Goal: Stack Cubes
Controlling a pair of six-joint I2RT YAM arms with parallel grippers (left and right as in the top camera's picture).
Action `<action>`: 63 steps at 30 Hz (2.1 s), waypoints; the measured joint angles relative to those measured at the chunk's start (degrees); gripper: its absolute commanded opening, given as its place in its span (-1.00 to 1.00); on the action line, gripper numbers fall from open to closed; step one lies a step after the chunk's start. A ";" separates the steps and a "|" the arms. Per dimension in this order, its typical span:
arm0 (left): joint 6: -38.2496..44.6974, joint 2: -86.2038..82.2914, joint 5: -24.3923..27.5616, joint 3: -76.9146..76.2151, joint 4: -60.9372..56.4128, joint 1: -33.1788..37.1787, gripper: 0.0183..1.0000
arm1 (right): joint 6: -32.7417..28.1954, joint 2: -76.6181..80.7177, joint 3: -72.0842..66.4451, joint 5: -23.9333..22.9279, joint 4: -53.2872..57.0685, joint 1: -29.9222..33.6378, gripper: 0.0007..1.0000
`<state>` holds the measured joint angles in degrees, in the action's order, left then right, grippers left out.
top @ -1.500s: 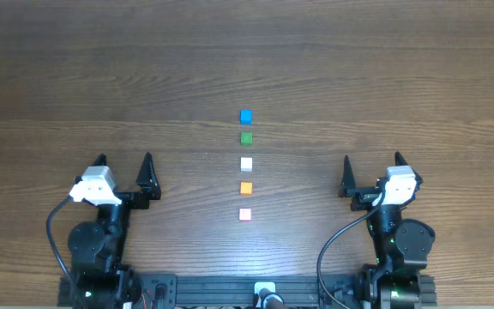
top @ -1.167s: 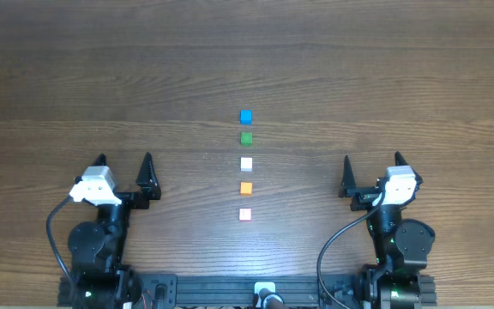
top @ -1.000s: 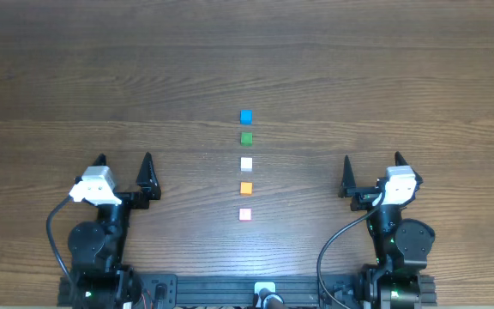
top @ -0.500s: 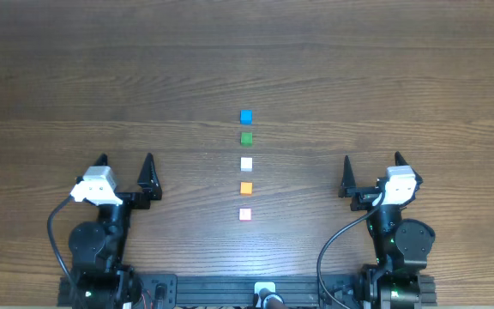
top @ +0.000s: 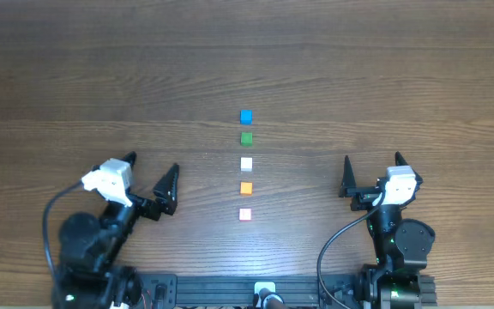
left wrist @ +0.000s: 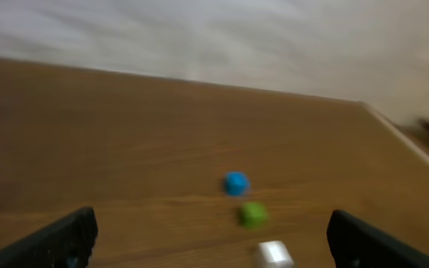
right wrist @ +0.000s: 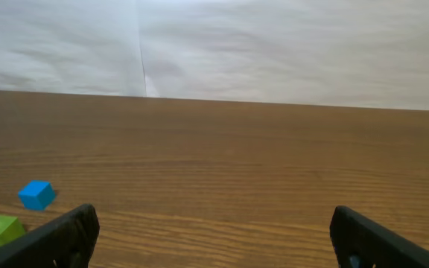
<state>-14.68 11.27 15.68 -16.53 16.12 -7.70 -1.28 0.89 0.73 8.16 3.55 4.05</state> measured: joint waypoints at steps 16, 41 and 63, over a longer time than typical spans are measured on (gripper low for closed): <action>-2.51 37.62 7.82 -39.04 27.71 -14.75 0.99 | 0.00 0.02 0.00 -0.20 0.04 0.00 0.98; -42.16 75.87 -9.86 -39.26 30.34 -44.96 0.99 | -0.02 0.02 0.00 -0.22 0.04 -0.04 0.98; -47.47 86.44 -12.55 -39.26 28.00 -47.50 0.84 | -0.04 0.02 0.00 -0.20 0.04 -0.04 0.98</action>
<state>-62.15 97.71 3.14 -55.79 44.12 -55.20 -1.32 0.91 0.73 7.97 3.60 4.01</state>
